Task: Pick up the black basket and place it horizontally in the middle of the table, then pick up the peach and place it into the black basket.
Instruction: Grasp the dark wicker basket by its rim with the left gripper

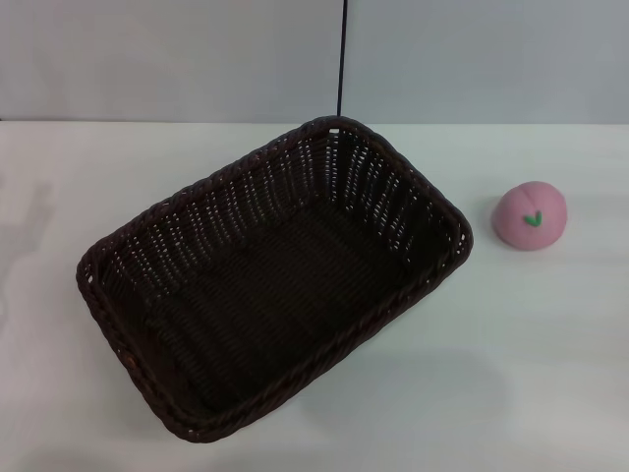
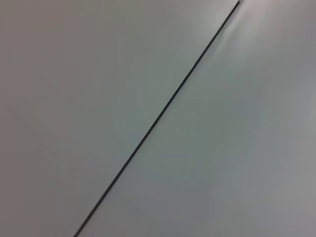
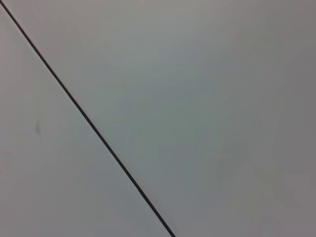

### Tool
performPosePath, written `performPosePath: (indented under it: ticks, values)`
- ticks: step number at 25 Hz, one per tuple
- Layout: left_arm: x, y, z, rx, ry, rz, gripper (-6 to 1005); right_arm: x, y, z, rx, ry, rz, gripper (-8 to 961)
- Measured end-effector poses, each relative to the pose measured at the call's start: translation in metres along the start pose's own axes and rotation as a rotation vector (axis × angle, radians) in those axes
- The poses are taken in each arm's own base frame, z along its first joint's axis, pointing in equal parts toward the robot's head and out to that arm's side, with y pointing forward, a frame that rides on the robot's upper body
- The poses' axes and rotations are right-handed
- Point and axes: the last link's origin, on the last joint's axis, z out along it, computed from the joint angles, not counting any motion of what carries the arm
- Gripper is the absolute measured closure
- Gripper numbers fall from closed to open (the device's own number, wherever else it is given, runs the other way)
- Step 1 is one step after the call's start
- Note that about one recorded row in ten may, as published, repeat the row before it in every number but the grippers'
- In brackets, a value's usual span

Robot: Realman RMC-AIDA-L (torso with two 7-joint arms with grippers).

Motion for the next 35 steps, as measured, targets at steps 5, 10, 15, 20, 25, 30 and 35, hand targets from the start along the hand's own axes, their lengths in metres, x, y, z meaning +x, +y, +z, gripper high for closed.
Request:
performPosePath:
  ticks: [5, 10, 15, 20, 25, 30, 35]
  values:
    - [0.014, -0.004, 0.010, -0.082, -0.035, -0.071, 185, 0.001, 0.000, 0.000, 0.003, 0.002, 0.001, 495]
    - [0.031, -0.003, 0.031, -0.219, -0.098, -0.155, 186, 0.000, -0.001, 0.000, 0.005, 0.002, 0.001, 495]
    - [0.040, -0.004, 0.090, -0.355, -0.458, -0.327, 186, 0.000, -0.001, -0.001, 0.008, 0.002, 0.001, 495]
    - [0.041, 0.004, 0.124, -0.401, -0.724, -0.361, 187, 0.000, -0.002, -0.002, 0.011, 0.003, -0.002, 494]
    - [0.037, 0.020, 0.157, -0.434, -1.067, -0.215, 187, 0.000, -0.003, -0.004, 0.016, 0.004, -0.003, 494]
    - [0.032, 0.037, 0.175, -0.437, -1.277, -0.008, 188, -0.001, -0.004, -0.005, 0.019, 0.004, -0.002, 494]
    - [0.015, 0.054, 0.182, -0.442, -1.442, 0.185, 192, 0.000, -0.004, -0.006, 0.021, 0.006, 0.001, 494]
